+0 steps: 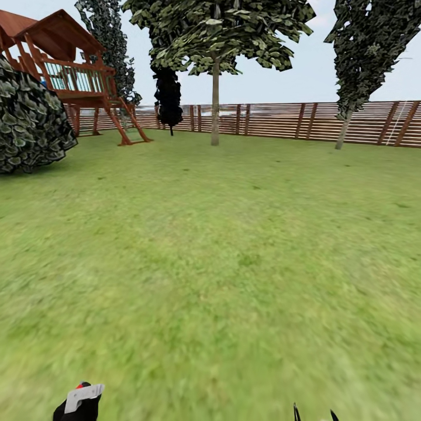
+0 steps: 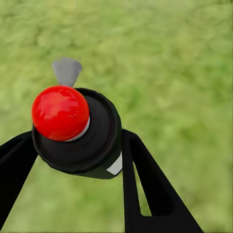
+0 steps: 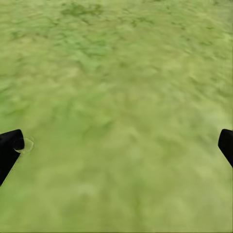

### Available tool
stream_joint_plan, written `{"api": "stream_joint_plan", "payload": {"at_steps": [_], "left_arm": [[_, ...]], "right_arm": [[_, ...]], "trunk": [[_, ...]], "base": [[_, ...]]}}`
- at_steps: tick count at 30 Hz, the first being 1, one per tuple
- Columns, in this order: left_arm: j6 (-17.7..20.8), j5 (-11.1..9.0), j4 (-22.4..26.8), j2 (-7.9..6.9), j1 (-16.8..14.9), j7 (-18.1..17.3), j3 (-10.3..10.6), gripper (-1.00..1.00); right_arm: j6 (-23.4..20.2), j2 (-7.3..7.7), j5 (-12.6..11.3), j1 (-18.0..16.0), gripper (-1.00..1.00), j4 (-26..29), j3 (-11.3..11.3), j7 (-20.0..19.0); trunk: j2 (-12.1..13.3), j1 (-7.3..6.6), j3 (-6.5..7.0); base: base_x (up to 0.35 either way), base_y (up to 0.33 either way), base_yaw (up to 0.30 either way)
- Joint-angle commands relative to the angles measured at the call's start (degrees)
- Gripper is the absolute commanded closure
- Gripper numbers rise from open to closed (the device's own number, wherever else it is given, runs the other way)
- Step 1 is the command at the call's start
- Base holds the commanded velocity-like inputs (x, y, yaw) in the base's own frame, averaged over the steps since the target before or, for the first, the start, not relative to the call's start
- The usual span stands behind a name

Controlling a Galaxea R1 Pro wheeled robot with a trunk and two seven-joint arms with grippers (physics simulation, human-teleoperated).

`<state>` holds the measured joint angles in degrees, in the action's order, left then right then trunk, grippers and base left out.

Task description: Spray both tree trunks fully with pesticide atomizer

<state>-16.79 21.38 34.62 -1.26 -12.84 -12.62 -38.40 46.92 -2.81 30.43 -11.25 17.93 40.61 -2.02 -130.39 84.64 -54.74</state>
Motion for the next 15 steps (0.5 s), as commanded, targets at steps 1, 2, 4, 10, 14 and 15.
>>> {"api": "stream_joint_plan", "payload": {"at_steps": [1,2,4,10,14,15], "left_arm": [[0.00,-0.02,0.01,-0.03,0.00,-0.04,0.00,1.00],[0.00,-0.02,0.01,-0.02,-0.02,-0.04,0.00,1.00],[0.00,-0.02,0.01,0.01,0.00,-0.04,0.00,1.00],[0.00,-0.02,0.01,-0.01,-0.01,-0.04,0.00,1.00],[0.00,-0.02,0.01,0.02,-0.01,-0.04,0.01,1.00],[0.00,-0.02,0.01,0.02,-0.01,-0.04,0.00,1.00]], "right_arm": [[0.01,0.00,-0.01,0.00,-1.00,0.00,0.00,0.00],[0.00,0.00,-0.02,0.00,-1.00,0.00,0.00,0.00],[0.00,0.00,-0.02,0.00,-1.00,0.00,0.00,0.00],[0.02,0.00,-0.02,0.00,-1.00,0.00,0.00,0.00],[0.02,0.00,-0.02,0.00,-1.00,0.08,0.00,0.00],[0.02,0.00,-0.02,0.00,-1.00,0.08,0.00,0.00]], "trunk": [[0.00,0.00,0.00],[0.00,0.00,0.00],[0.00,0.00,0.00],[0.00,0.00,0.00],[0.00,0.00,0.00],[0.00,0.00,0.00]], "base": [[0.340,0.000,0.000],[0.340,0.000,0.000],[0.340,0.000,0.000],[0.340,0.000,0.000],[0.340,0.000,0.000],[0.340,0.000,0.000]]}}
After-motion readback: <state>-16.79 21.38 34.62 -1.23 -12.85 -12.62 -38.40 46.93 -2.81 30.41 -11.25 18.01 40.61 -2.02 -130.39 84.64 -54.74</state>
